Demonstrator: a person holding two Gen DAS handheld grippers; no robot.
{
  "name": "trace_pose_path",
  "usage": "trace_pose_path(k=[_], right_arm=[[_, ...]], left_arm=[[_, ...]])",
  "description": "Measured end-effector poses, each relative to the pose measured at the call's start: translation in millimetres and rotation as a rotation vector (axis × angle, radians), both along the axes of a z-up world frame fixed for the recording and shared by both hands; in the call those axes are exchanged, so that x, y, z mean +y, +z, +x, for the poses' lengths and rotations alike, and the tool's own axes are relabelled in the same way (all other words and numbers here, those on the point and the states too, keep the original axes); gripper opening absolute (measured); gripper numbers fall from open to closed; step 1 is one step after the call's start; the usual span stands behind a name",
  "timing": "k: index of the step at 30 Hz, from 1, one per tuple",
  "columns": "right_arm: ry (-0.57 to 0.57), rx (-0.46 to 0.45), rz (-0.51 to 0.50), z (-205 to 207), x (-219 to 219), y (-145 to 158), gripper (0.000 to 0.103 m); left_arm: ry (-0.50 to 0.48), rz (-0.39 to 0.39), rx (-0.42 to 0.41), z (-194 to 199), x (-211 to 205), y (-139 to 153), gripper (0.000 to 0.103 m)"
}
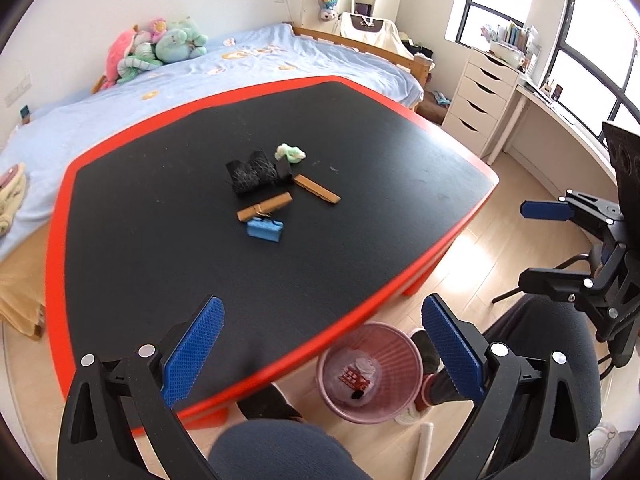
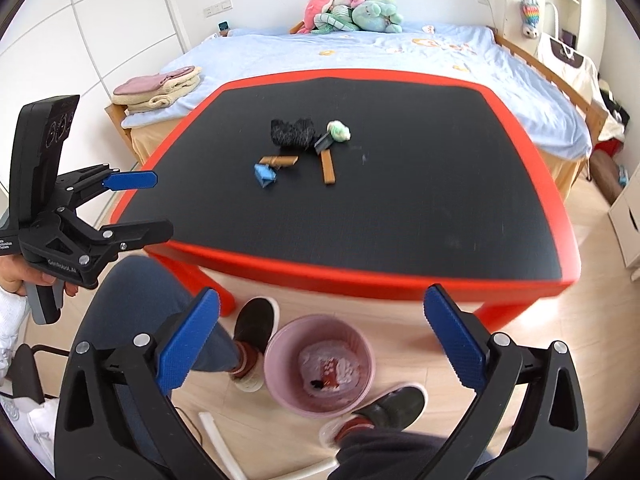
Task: Collect trash
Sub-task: 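Move both open tools back over the table, then grasp the blue clip with the left tool while the right tool grasps the wooden stick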
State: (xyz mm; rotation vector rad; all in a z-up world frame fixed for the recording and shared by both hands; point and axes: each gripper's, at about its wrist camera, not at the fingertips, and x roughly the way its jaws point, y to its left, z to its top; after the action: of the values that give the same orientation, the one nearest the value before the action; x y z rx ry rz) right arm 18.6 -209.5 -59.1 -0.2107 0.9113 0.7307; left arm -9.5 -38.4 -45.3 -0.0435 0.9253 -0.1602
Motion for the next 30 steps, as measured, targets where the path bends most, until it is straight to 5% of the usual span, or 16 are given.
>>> trace_pose_path(k=[10,25,30], right_arm=[[0.029,0.003,-0.054,71,49,-4,0.100],[0.098,0.072,-0.118,151,112,-62,0.099],[0.124,0.081,-0.128,155,124,-72,0.078]], left_arm=[[-0.020,0.030,0.034,44,17,-16,0.095],[-0.057,0.028,0.095,94,31,-57,0.095],[-0.054,0.036,0.091,100,33,-63,0.095]])
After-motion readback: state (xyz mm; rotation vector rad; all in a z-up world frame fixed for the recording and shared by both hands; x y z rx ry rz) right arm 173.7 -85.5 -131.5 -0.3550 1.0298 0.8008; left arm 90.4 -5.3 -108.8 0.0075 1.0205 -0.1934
